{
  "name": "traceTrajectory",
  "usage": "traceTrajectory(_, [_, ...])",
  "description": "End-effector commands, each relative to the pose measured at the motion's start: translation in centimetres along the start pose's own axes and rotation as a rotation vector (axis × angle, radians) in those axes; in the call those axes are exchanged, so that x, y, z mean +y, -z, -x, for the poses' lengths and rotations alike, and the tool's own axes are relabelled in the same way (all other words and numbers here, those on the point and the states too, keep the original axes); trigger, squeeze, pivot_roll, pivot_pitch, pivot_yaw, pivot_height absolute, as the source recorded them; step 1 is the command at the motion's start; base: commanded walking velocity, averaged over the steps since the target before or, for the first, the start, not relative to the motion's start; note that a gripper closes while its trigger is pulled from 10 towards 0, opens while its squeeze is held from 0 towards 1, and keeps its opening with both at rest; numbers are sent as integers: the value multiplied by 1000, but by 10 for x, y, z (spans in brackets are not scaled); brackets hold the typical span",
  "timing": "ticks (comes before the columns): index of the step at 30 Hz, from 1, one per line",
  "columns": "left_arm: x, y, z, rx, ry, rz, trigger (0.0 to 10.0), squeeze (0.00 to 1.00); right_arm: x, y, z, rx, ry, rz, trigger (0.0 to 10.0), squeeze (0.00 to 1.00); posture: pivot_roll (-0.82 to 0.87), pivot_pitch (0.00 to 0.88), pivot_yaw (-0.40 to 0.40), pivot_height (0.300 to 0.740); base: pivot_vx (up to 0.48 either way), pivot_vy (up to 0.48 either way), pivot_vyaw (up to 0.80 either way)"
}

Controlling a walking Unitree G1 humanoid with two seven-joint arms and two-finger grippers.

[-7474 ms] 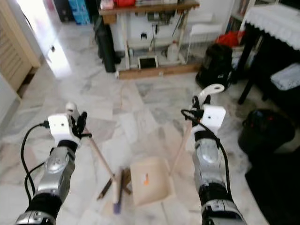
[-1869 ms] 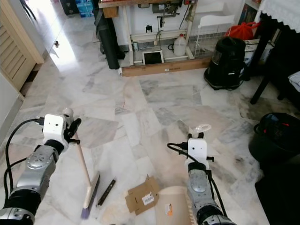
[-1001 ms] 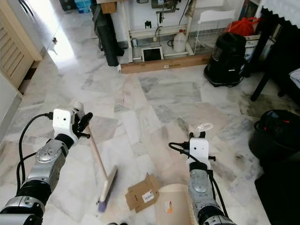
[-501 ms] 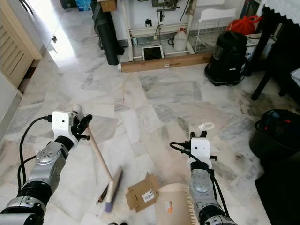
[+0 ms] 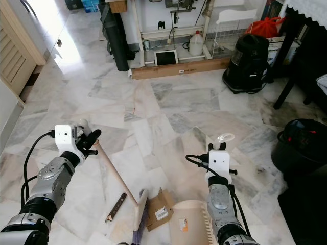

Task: Sweep floor

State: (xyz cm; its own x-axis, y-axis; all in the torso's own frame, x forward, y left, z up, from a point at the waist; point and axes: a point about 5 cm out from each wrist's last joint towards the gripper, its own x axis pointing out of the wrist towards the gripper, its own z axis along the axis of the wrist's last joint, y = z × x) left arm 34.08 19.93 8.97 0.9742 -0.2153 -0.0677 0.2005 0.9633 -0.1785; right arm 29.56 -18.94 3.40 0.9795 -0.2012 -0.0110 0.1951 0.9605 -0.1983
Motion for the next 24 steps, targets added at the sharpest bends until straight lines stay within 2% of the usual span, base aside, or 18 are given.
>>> traceTrajectory(1, [2,5,1,23,0,99,10000,0,-1,7,4,34,-1,3,10000,0,84,82,99,740,0,0,0])
traceTrajectory(4, [4,2,1,7,3,170,10000,0,-1,6,3,29,-1,2,10000,0,86,84,96,740,0,0,0])
traceTrajectory(20, [-4,-4,-2,-20,80,325,10000,0,0,3,2,21,-2,-2,10000,0,94,90,92,740,0,0,0])
traceTrajectory(24, [-5,-12,-2,-47,117,379,10000,0,1,3,1,20,-5,-2,10000,0,99,85,92,740,0,0,0])
